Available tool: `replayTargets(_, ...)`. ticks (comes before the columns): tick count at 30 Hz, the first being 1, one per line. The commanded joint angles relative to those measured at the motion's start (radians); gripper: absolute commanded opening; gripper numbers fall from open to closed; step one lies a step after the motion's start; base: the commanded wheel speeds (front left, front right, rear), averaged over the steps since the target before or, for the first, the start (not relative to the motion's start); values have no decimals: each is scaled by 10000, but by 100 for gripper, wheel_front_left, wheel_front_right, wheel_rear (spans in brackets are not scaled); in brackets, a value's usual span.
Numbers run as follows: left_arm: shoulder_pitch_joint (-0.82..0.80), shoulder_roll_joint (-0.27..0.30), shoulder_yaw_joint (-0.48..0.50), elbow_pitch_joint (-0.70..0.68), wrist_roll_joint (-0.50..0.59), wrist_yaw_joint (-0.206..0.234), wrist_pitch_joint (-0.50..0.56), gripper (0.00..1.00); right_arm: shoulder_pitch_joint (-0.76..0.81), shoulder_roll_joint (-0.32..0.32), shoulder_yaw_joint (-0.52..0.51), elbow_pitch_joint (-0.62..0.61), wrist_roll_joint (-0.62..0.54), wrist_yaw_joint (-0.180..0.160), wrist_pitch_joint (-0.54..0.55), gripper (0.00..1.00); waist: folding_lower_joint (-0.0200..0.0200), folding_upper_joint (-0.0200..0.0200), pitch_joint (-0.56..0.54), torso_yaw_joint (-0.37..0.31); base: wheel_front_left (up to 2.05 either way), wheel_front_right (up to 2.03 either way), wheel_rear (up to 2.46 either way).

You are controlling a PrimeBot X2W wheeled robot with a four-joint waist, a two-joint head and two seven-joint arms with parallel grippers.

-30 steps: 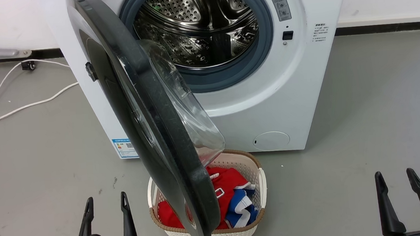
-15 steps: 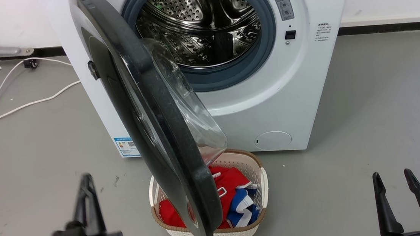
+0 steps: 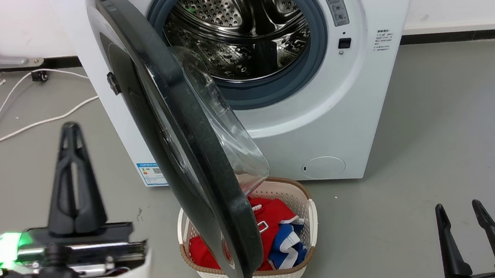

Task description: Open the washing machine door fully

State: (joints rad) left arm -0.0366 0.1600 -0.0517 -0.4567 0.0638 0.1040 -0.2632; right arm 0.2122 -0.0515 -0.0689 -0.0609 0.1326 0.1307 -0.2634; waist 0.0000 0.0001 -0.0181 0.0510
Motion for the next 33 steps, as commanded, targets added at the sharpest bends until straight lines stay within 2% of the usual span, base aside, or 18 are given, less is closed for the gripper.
replayTargets(1, -165, 89, -257, -241, 107, -79, -24, 0, -35, 23, 38, 22, 28, 1, -18, 100, 0, -1, -11, -10, 0, 0, 0)
replayTargets(17, -650, 52, -3239, -771, 566, -676, -24, 0, 19, 22, 106, 103, 22, 1, -18, 100, 0, -1, -47, -33, 0, 0, 0)
replayTargets(24, -670, -111, -4542, -400, 454, -961, -24, 0, 6, 22, 73, 142, 68, 1, -19, 100, 0, -1, 13, 25, 0, 0, 0)
replayTargets(33, -298, -205, -5536, 645, 10, -1073, -24, 0, -153, 22, 151, 212, 63, 1, -18, 100, 0, -1, 153, -3, 0, 0, 0)
